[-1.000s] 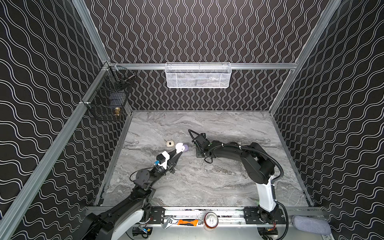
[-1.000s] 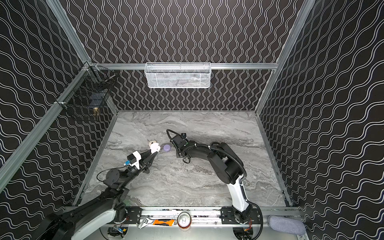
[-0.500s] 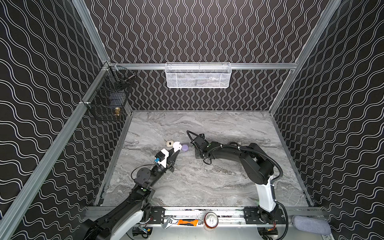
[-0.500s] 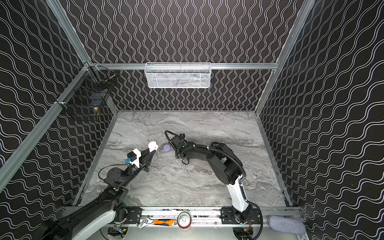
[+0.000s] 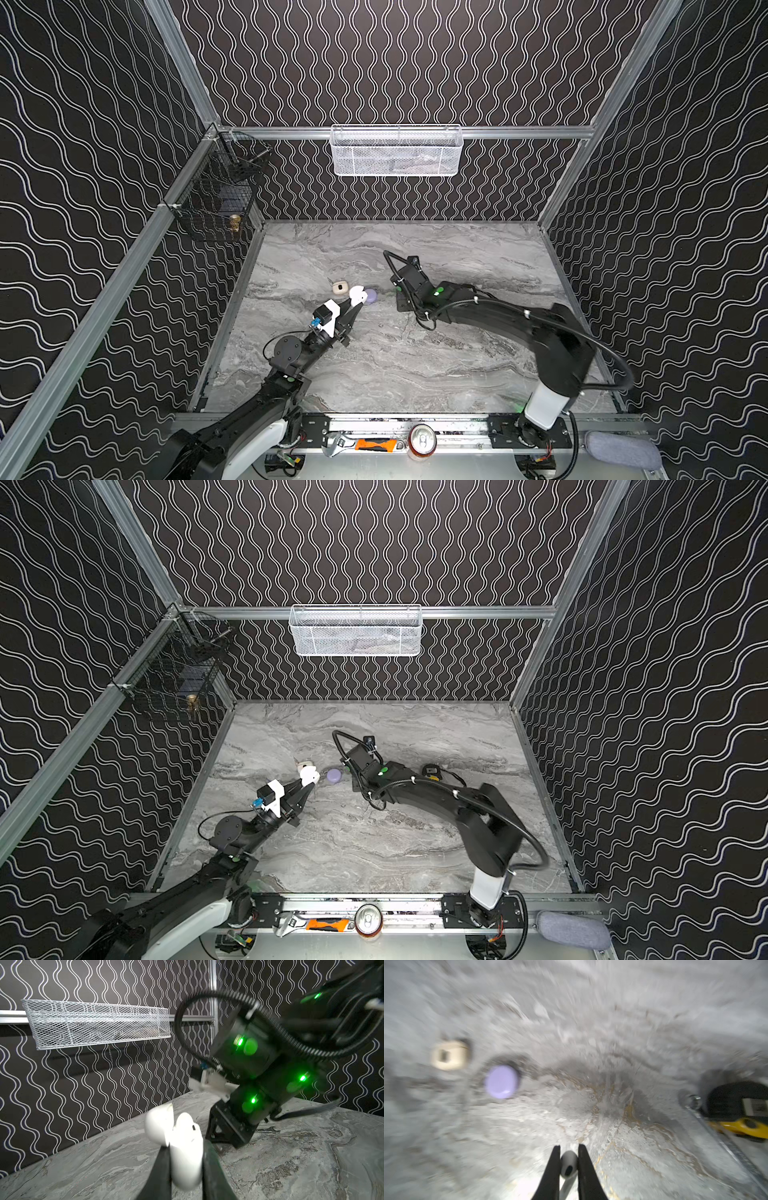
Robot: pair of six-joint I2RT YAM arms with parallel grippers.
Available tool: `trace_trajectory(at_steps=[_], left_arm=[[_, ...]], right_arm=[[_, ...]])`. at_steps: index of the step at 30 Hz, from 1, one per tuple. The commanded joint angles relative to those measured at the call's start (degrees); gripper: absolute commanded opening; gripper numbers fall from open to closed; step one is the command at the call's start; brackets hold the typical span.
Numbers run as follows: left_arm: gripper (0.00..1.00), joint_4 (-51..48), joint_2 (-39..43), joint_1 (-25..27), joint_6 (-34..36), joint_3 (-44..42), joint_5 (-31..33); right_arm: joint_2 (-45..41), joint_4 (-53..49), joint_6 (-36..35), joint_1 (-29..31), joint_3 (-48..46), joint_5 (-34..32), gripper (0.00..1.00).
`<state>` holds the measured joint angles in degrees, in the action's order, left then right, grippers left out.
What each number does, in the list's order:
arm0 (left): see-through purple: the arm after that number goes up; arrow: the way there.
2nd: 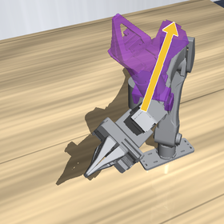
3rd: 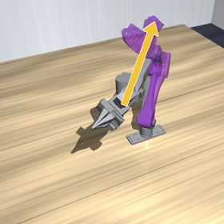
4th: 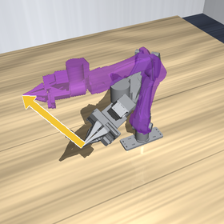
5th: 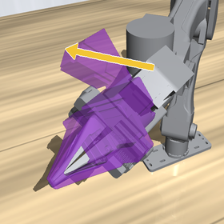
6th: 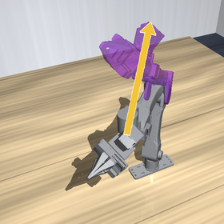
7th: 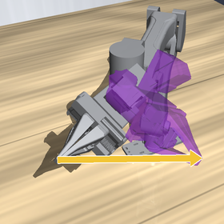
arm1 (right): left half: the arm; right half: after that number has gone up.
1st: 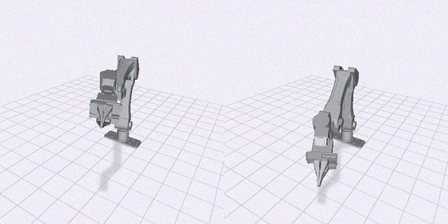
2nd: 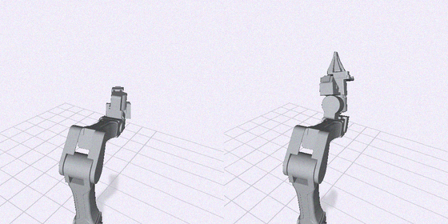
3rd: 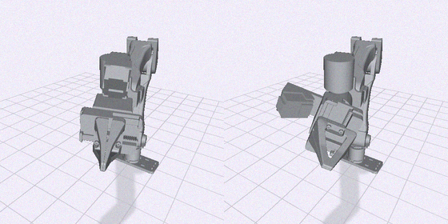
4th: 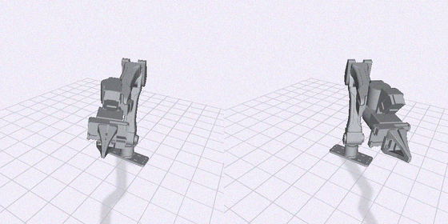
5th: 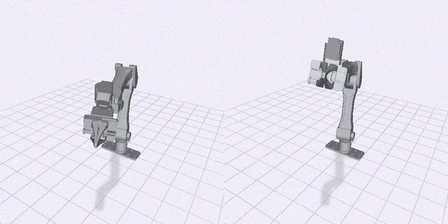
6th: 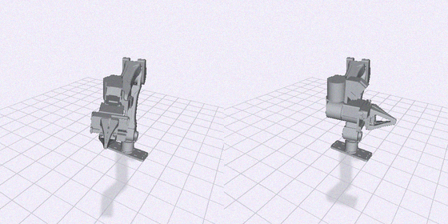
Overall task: Insert the wireless bluetooth earbuds into the charging case
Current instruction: 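Lower the right gripper and close it on the second white earbud, then lift the earbud and carry it to the case in the left gripper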
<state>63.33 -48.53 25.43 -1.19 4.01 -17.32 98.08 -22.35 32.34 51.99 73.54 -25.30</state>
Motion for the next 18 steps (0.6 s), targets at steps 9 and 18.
trace_trajectory(at_steps=[9,18], left_arm=[[0.00,5.64,-0.13,-0.03,-0.22,-0.54,-2.09],[0.00,6.63,0.41,-0.07,-0.43,-0.85,-2.54]], right_arm=[[-14.39,10.54,-7.37,17.57,2.78,-18.84,0.09],[-12.34,31.03,-18.42,22.90,-0.12,-18.00,0.09]])
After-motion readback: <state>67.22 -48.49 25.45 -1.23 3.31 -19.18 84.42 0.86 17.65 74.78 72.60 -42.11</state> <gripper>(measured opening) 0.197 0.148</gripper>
